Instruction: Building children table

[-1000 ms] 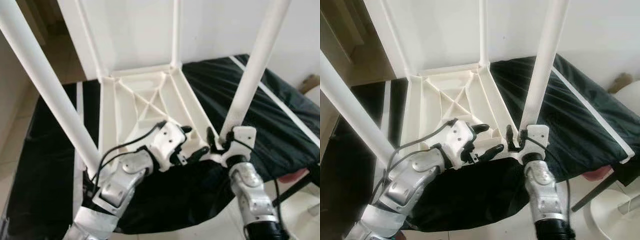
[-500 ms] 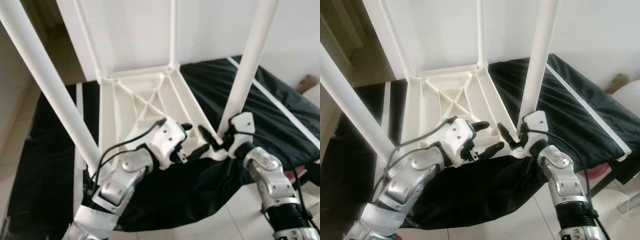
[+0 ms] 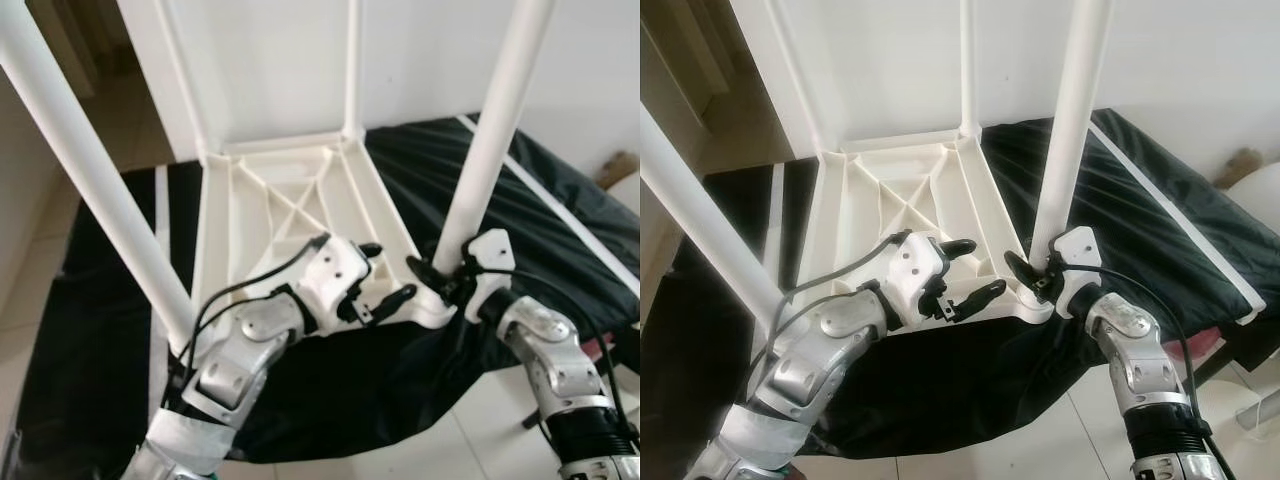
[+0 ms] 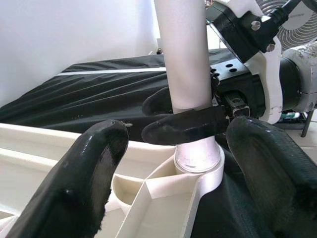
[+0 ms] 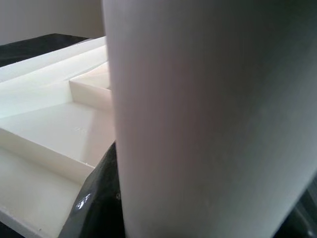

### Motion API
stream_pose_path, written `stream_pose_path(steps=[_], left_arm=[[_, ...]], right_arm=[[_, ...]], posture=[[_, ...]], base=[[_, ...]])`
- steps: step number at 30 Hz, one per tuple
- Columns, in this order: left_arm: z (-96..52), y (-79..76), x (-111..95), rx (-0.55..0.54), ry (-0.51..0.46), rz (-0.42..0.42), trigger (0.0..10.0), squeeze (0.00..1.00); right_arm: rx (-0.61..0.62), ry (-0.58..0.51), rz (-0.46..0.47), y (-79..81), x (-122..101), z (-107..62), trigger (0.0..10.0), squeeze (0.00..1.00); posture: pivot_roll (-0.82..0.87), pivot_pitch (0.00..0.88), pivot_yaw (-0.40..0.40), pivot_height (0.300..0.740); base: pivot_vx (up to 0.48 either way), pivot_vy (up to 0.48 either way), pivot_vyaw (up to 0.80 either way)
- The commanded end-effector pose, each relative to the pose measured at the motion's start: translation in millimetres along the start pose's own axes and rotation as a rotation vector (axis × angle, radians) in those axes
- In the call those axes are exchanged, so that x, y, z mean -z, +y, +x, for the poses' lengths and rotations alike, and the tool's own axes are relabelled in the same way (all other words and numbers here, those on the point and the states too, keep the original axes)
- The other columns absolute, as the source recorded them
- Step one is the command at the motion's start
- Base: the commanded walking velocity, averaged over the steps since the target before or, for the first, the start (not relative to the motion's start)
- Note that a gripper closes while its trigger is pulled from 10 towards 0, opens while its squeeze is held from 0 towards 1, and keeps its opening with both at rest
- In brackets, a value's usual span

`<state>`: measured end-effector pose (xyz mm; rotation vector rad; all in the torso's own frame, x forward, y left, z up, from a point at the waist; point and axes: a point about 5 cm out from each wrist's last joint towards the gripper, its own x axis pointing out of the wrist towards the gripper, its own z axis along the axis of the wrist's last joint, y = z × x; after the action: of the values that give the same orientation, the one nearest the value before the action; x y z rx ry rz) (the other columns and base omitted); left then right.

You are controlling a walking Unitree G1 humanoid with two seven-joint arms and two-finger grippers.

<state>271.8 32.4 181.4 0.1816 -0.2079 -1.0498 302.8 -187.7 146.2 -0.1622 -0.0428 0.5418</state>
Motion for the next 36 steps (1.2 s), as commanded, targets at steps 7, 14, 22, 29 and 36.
stream_pose_path(steps=[7, 14, 22, 29, 36], left_arm=[[-1.7, -0.4, 4, 0.025, 0.018, -0.011, 10.0, 0.0], [-2.5, -3.2, 5, 0.023, 0.02, -0.02, 10.0, 0.0], [-2.0, -5.4, 6, 0.029, 0.021, -0.026, 10.0, 0.0], [-2.6, -6.0, 6, 0.033, 0.022, -0.026, 10.0, 0.0], [-3.1, -6.6, 6, 0.037, 0.024, -0.027, 10.0, 0.0]], right_arm=[[0.19, 0.139, 0.045, -0.8, 18, 0.6, 10.0, 0.0], [0.364, 0.166, 0.101, 13.8, 19, 2.5, 10.0, 0.0], [0.669, 0.224, 0.146, 35.3, 27, 0.8, 10.0, 0.0], [0.825, 0.239, 0.164, 46.7, 28, -4.3, 10.0, 0.0], [0.833, 0.216, 0.153, 46.7, 23, -5.7, 10.0, 0.0]], posture=[[-0.04, 0.0, 0.041, 0.74], [-0.04, 0.0, 0.035, 0.74], [-0.04, 0.0, 0.035, 0.74], [-0.04, 0.0, 0.032, 0.74], [-0.04, 0.0, 0.029, 0.74]], base=[[0.0, 0.0, 0.0], [0.0, 0.0, 0.0], [0.0, 0.0, 0.0], [0.0, 0.0, 0.0], [0.0, 0.0, 0.0]])
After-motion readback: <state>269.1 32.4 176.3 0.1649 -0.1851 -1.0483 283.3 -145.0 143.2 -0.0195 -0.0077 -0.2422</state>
